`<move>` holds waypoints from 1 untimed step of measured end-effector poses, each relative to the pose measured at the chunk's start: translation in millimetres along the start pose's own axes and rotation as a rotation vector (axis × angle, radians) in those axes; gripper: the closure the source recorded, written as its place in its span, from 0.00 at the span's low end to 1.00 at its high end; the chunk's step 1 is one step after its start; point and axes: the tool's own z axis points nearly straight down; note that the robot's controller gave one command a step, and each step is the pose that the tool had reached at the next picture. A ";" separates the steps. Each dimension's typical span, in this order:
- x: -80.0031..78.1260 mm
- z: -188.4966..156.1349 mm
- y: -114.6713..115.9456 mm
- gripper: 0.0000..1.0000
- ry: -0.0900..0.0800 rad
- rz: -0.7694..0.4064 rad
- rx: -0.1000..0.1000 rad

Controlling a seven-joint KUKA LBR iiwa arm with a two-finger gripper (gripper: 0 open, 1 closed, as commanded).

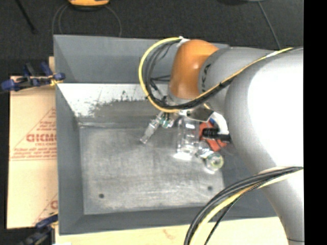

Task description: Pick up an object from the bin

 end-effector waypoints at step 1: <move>-29.1 10.2 -32.3 0.00 0.012 -0.203 0.000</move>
Offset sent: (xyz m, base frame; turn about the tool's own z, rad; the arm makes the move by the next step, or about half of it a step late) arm -0.0020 -0.0446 -0.0122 -0.1998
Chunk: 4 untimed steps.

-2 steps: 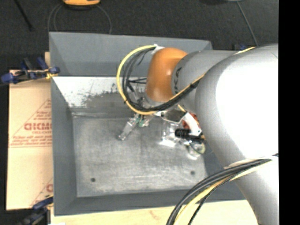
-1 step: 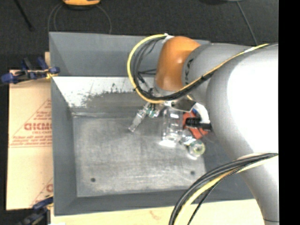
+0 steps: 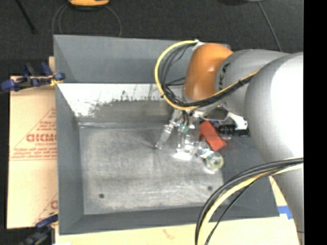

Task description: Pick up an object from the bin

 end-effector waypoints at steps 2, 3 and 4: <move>12.4 -24.5 8.7 0.00 -0.013 -0.044 0.000; 5.7 -11.9 -73.7 0.00 -0.013 -0.232 0.001; 46.1 3.4 -71.4 0.00 -0.027 -0.308 -0.002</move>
Offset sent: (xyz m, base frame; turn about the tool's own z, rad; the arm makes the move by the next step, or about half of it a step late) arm -0.0222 0.0478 -0.0036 -0.0150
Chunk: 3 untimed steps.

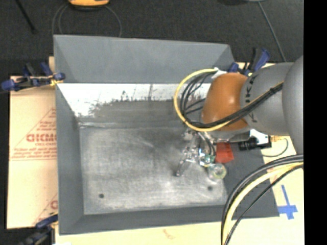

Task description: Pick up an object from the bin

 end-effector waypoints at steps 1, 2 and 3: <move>20.3 -58.3 -87.2 0.00 0.020 -0.110 -0.011; 53.0 -7.5 -92.5 0.00 -0.004 -0.310 -0.024; 44.9 -3.4 -101.1 0.00 0.015 -0.348 -0.023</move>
Offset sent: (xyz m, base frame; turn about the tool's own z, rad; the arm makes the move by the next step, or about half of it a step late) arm -0.0447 -0.0839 0.0552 -0.1014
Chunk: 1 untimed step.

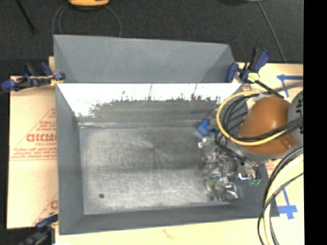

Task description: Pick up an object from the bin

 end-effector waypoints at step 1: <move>0.8 0.7 -0.9 1.00 0.007 0.006 -0.003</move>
Offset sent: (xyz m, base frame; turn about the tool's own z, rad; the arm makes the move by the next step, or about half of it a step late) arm 0.0000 0.0000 0.0000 0.0000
